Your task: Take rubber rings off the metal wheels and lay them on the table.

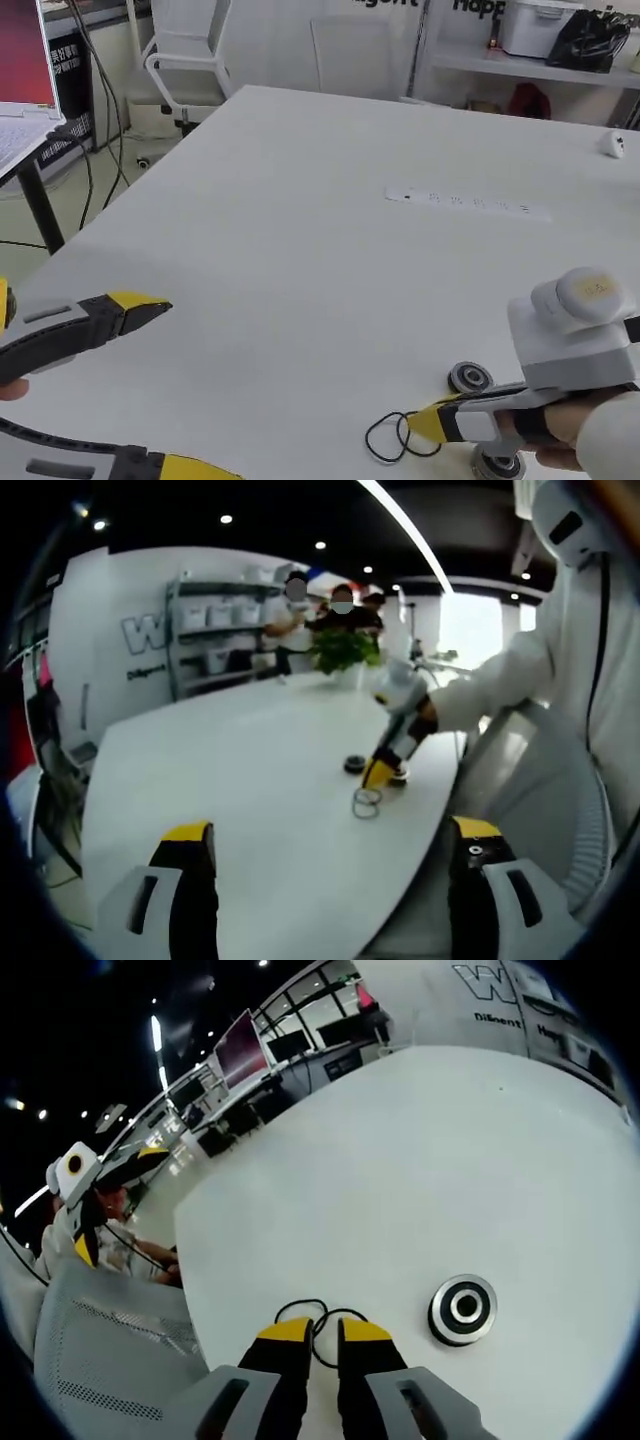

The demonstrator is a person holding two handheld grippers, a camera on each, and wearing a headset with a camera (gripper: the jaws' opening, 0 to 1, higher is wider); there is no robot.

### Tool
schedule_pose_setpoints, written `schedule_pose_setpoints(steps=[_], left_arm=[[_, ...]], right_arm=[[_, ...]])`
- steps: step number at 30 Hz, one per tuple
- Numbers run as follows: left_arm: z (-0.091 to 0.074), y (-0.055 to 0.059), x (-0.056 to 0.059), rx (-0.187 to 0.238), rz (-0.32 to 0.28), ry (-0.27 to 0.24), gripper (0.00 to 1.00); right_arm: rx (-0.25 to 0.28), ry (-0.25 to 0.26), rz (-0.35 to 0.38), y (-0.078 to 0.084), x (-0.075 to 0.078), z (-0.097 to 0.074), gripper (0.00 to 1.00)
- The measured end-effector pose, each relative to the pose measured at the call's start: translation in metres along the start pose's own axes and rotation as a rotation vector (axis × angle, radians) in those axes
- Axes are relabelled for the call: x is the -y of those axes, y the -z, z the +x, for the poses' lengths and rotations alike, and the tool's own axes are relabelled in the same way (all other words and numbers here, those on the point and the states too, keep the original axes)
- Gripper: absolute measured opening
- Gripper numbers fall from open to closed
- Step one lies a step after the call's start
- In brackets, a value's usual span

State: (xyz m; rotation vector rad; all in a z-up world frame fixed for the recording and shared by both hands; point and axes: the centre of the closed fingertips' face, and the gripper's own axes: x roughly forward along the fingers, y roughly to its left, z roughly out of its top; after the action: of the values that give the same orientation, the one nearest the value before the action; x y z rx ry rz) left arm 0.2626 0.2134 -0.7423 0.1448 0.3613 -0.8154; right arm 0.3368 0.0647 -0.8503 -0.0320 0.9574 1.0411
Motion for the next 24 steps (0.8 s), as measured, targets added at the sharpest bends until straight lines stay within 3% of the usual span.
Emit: schedule_pose_setpoints(steps=[11,24], left_arm=[[-0.005,-0.009,0.011,0.011,0.025,-0.011,0.97],[-0.006,-0.013,0.013,0.002,0.047,-0.018,0.97]], right_arm=[[0.065,-0.016,-0.041,-0.018,-0.013,-0.026,0.1],[0.119,-0.022,-0.119,-0.035,-0.025,-0.059,0.13]])
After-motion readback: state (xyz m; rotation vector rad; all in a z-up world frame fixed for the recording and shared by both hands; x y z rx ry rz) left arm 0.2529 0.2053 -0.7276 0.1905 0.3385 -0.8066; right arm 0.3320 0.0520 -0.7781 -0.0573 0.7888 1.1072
